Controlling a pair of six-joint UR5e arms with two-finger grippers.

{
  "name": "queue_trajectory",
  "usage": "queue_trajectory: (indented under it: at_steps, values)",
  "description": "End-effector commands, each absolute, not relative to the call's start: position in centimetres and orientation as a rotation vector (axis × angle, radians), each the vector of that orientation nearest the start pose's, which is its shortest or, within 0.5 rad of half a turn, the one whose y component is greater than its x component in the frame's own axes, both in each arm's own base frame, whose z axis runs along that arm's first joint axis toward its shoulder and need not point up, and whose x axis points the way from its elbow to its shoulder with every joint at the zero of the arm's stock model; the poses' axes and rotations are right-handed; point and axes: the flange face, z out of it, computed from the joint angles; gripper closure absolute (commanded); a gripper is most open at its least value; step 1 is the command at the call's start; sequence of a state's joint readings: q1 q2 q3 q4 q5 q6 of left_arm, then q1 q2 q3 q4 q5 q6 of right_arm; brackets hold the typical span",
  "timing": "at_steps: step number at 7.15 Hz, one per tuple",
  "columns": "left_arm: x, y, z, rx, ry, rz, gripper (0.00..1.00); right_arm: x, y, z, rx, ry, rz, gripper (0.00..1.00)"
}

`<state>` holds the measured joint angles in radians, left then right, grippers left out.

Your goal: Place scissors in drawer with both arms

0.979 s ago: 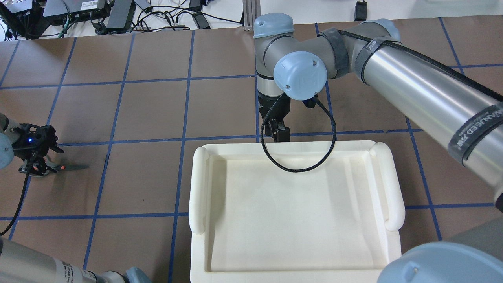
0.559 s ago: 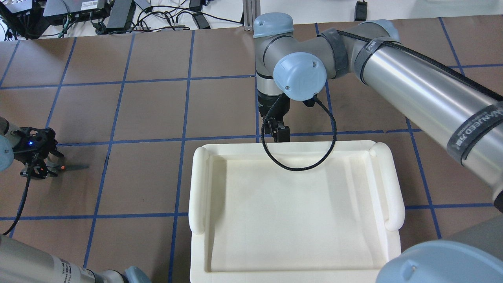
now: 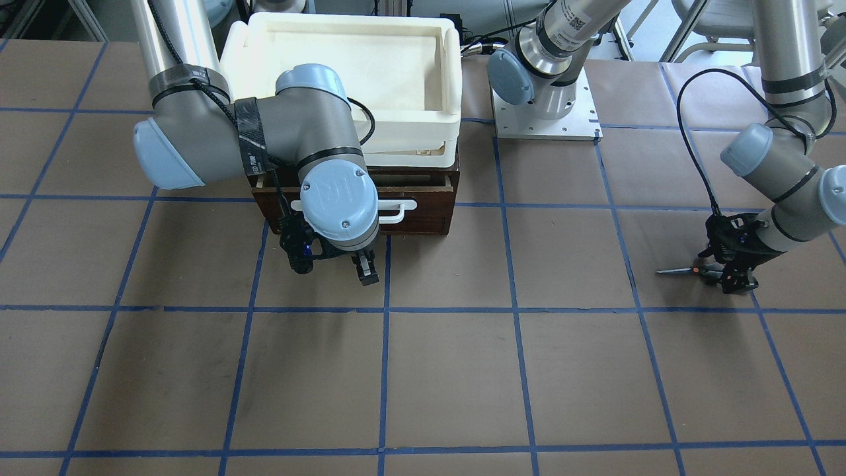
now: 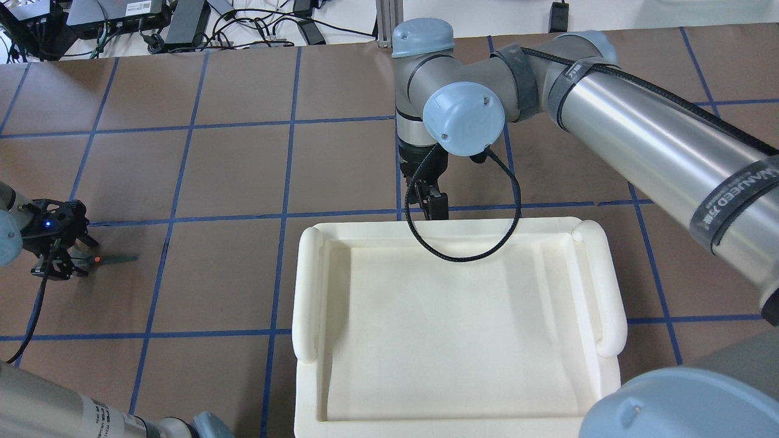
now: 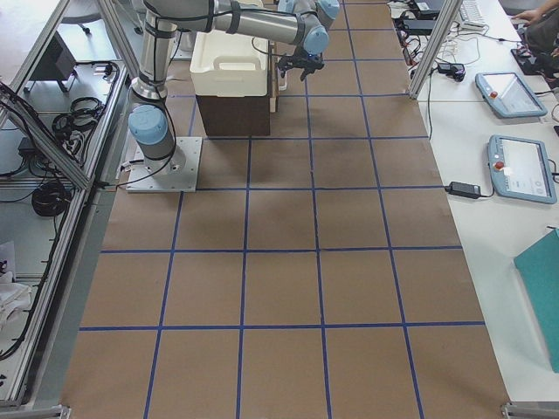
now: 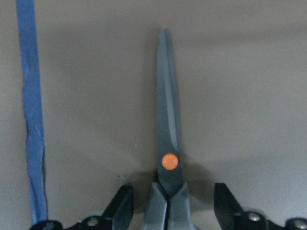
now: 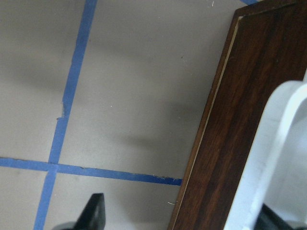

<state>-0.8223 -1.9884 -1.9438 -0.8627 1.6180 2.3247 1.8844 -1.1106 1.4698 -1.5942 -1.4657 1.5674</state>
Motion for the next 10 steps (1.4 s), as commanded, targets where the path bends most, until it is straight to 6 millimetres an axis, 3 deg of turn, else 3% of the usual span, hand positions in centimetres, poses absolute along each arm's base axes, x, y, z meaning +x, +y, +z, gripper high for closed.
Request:
queue_trajectory:
  at_steps: [1,5,8,10]
  values:
    - [27.3,-48.3,16.4,-2.19,-2.136,-0.071,0.48,33.1,-55.6,28.0,1.945,2.675,0.451,0.0]
    - [27.2,-48.4,16.5,-2.223,-2.107,-0.055,0.88,32.7,-56.4,28.7,1.912,2.696,0.394,0.0]
    - [26.6,-48.8,17.6,-2.24,-2.128,-0.047,0.97,32.6,-57.1,28.5,1.904,2.699,0.391,0.0]
    - [26.1,-49.9,20.0,-2.269,-2.148,-0.001,1.0,32.8,-57.7,28.3,1.892,2.704,0.389,0.0]
